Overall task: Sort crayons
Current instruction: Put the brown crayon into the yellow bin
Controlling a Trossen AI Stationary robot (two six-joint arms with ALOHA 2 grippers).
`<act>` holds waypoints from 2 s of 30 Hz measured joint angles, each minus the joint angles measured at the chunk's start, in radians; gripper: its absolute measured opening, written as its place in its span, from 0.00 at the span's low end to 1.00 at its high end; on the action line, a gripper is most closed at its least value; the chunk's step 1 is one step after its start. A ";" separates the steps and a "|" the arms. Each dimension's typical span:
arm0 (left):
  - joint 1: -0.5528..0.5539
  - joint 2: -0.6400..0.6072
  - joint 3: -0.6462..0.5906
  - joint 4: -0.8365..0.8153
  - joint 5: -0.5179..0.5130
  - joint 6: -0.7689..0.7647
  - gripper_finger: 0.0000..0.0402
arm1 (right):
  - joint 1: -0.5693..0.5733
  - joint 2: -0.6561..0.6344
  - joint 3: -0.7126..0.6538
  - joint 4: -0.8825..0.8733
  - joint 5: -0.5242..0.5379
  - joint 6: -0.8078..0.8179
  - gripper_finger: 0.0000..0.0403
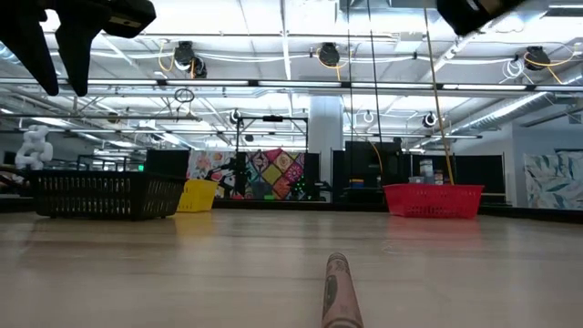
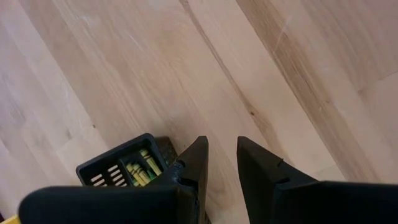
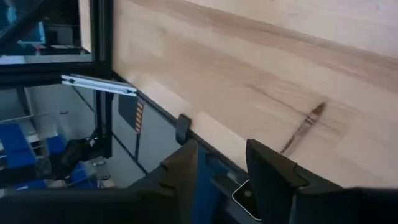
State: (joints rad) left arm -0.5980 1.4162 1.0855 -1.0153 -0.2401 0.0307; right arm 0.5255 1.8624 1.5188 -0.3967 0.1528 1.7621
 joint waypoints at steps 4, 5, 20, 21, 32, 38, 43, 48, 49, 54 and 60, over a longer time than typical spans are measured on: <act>0.000 0.000 0.000 -0.009 0.000 -0.007 0.19 | -0.002 0.071 0.089 -0.082 -0.050 -0.009 0.31; 0.000 0.000 0.000 -0.015 0.000 -0.017 0.19 | -0.002 0.093 0.109 -0.094 -0.062 0.002 0.31; 0.000 0.000 0.000 -0.041 0.002 -0.026 0.19 | 0.036 0.237 0.184 -0.166 -0.109 0.162 0.30; 0.000 0.000 0.000 -0.043 0.002 -0.026 0.19 | 0.037 0.245 0.184 -0.163 -0.108 0.164 0.30; 0.000 0.000 -0.001 -0.041 0.003 -0.026 0.19 | 0.035 0.283 0.184 -0.191 -0.152 0.151 0.28; 0.000 0.000 -0.001 -0.040 0.003 -0.026 0.19 | 0.026 0.310 0.184 -0.179 -0.150 0.137 0.28; 0.000 0.000 -0.001 -0.041 0.003 -0.026 0.19 | 0.023 0.347 0.184 -0.147 -0.155 0.135 0.28; 0.000 0.000 -0.001 -0.041 0.003 -0.026 0.19 | 0.016 0.345 0.184 -0.198 -0.153 0.133 0.28; 0.000 0.000 -0.001 -0.041 0.003 -0.026 0.19 | 0.014 0.345 0.184 -0.213 -0.153 0.135 0.28; 0.000 0.000 -0.001 -0.041 0.003 -0.026 0.19 | 0.003 0.357 0.185 -0.219 -0.155 0.130 0.28; 0.000 0.000 -0.001 -0.041 0.003 -0.026 0.19 | -0.006 0.374 0.186 -0.199 -0.176 0.107 0.28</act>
State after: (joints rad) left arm -0.5980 1.4162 1.0847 -1.0566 -0.2367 0.0044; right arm 0.5190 2.2360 1.7050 -0.5953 -0.0231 1.8690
